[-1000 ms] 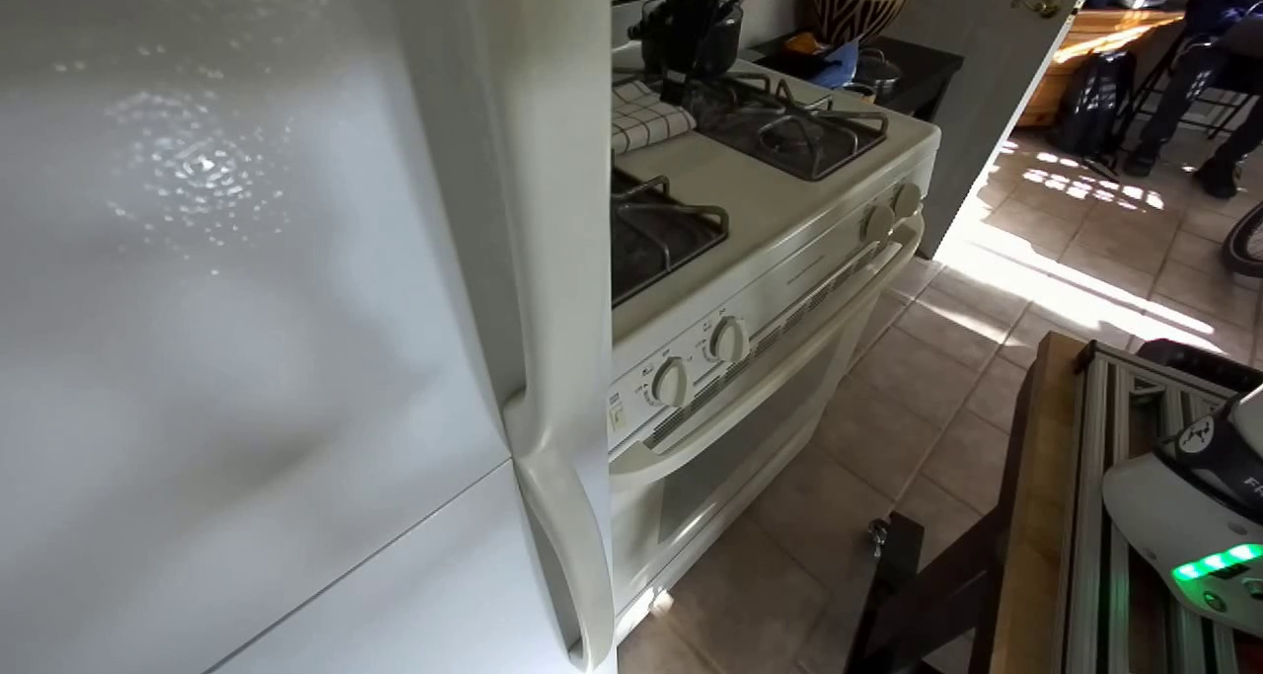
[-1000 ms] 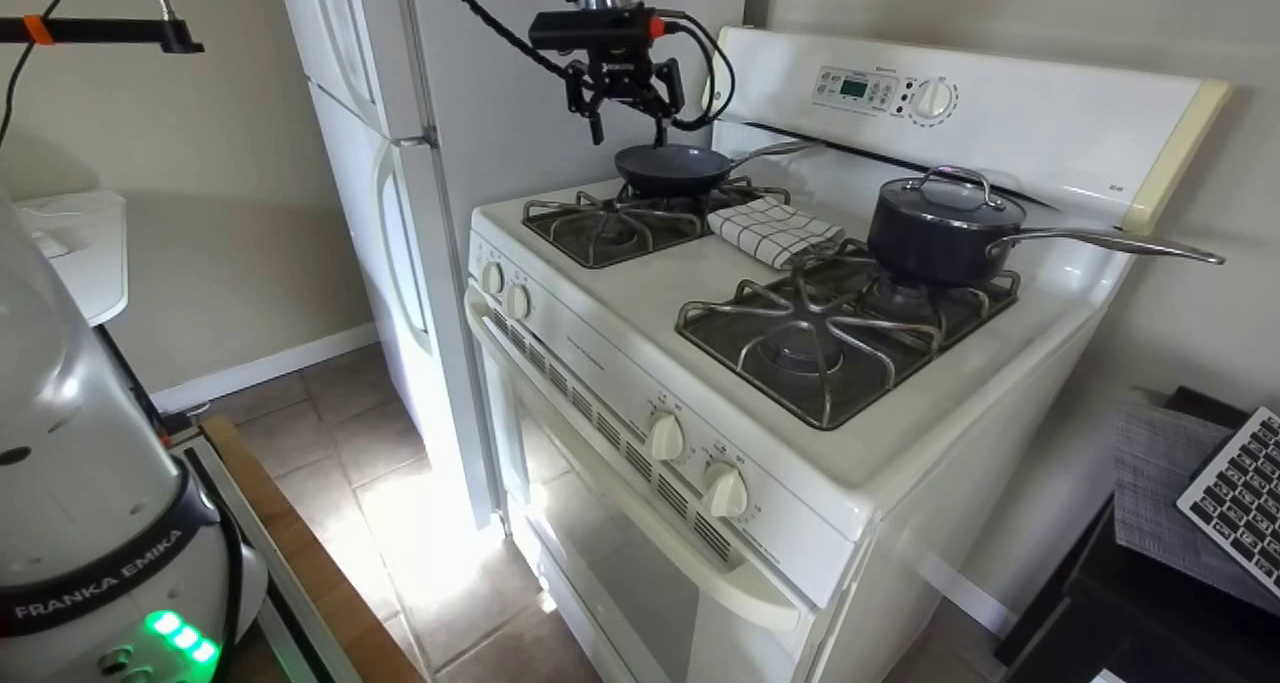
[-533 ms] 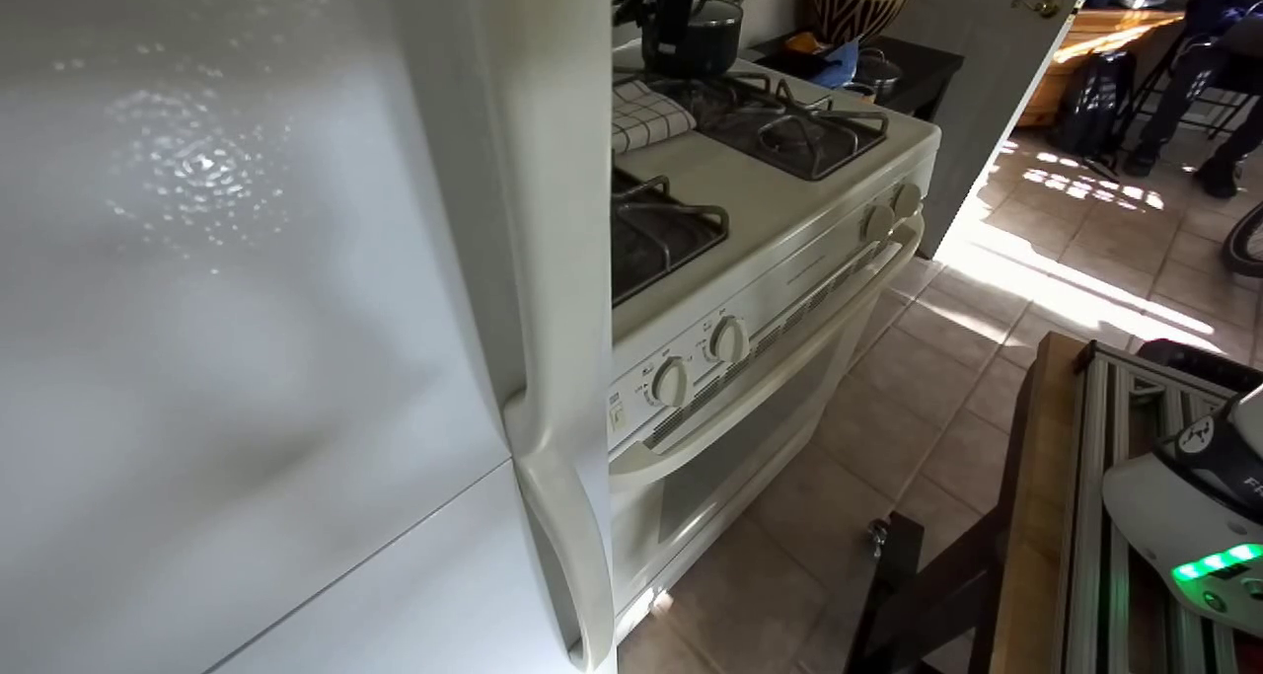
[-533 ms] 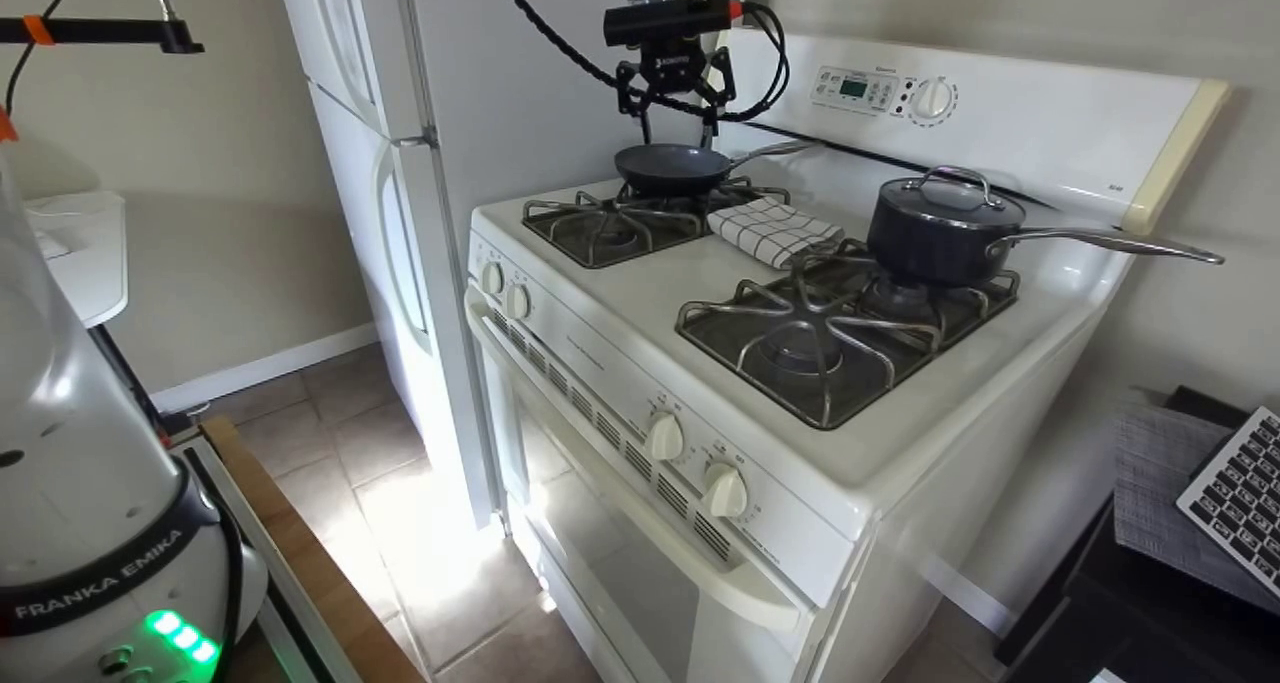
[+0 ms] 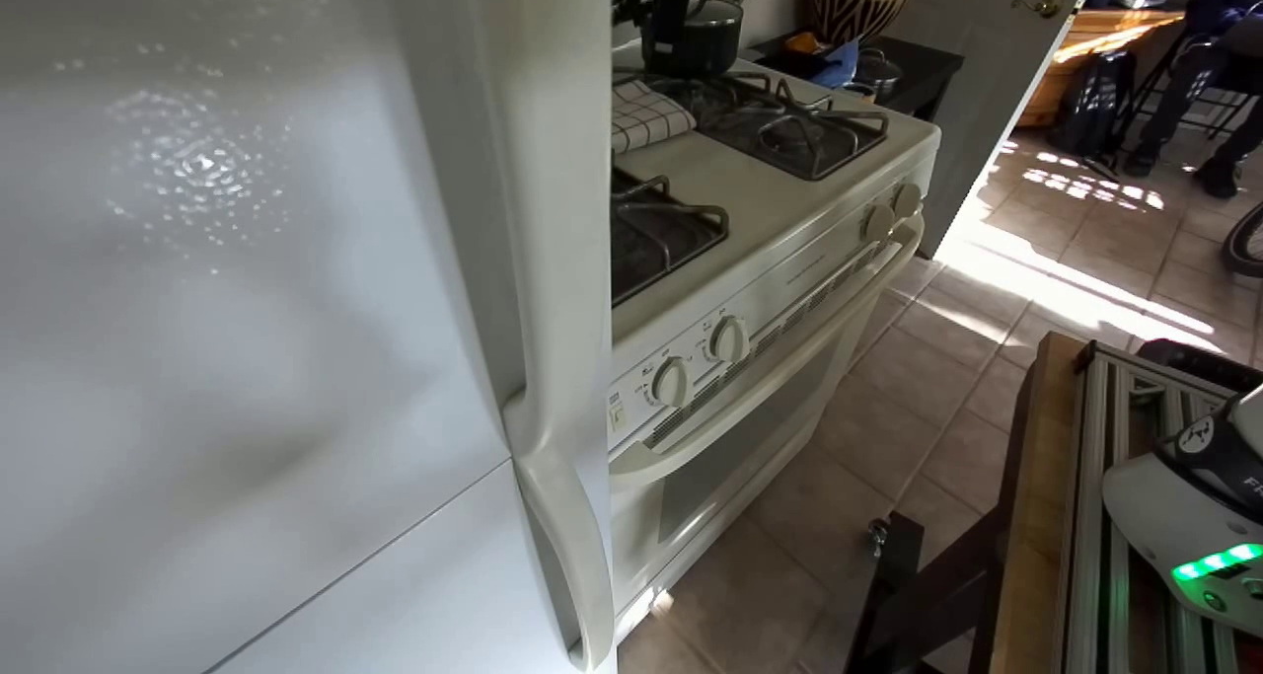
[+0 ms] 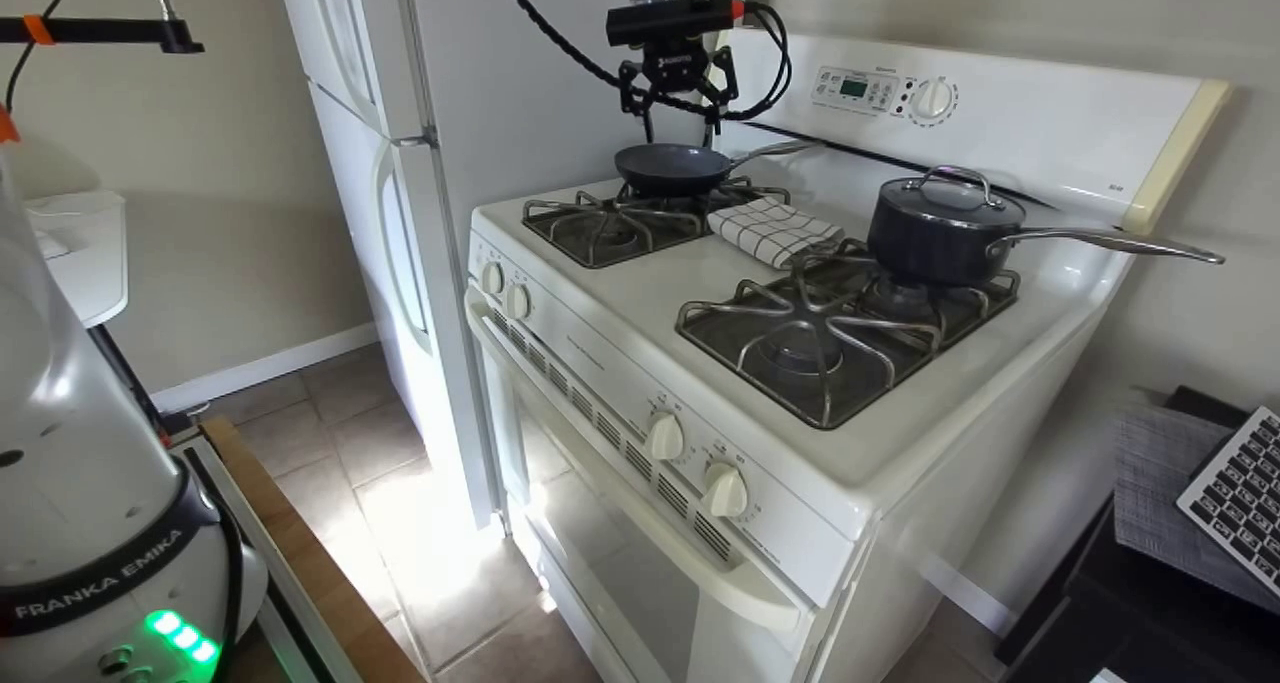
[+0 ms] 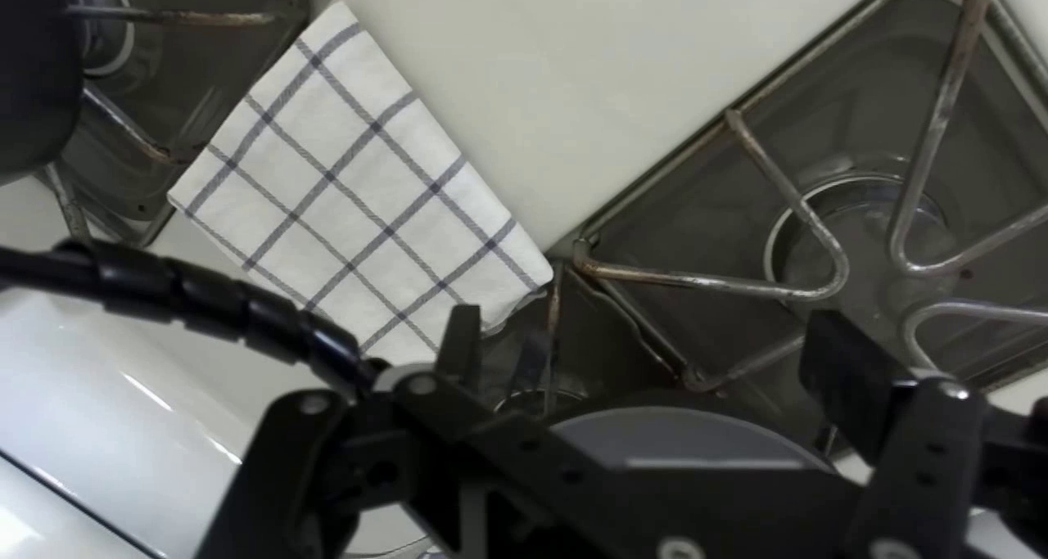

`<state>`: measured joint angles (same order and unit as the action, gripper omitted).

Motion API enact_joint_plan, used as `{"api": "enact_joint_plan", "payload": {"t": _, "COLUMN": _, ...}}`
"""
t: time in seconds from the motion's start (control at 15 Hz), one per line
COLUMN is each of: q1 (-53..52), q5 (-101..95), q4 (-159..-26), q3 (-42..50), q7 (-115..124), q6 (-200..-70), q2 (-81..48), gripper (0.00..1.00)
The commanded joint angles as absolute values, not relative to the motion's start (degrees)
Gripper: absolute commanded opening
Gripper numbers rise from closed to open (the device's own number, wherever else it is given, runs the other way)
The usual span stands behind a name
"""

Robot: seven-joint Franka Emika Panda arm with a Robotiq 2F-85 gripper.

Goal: Unfold the hand towel

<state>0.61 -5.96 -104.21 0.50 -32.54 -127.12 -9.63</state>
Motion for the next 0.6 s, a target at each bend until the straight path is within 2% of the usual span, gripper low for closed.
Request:
{"api": "enact_joint_plan", "payload": {"t": 0.0, "q1": 2.15, "q5": -5.79, "q4": -96.85, "q3": 0.34, "q7": -33.29, "q6": -126.68, "q2": -15.55, "gripper": 1.0}}
{"api": "enact_joint_plan", "payload": {"t": 0.53, "q1": 7.87, "q5": 4.14, "q4": -81.49, "q3": -3.55, "q7": -42.78, "q6": -128.09, "q2": -29.74, "gripper": 1.0}}
